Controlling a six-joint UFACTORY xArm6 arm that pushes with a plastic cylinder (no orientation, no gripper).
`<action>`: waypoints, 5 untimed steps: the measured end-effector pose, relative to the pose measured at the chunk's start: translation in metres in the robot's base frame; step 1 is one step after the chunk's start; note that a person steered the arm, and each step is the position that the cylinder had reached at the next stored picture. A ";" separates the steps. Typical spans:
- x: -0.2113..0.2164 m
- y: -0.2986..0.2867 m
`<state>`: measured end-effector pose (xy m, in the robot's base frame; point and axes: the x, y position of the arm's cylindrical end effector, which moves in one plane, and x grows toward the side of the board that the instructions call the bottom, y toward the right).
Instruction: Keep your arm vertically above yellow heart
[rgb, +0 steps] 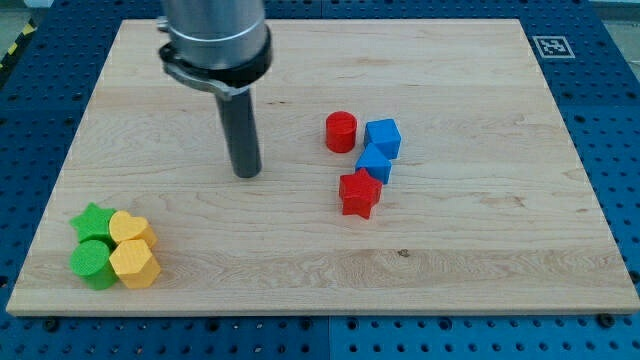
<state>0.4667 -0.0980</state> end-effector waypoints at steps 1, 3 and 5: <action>-0.008 -0.005; -0.017 -0.071; 0.022 -0.169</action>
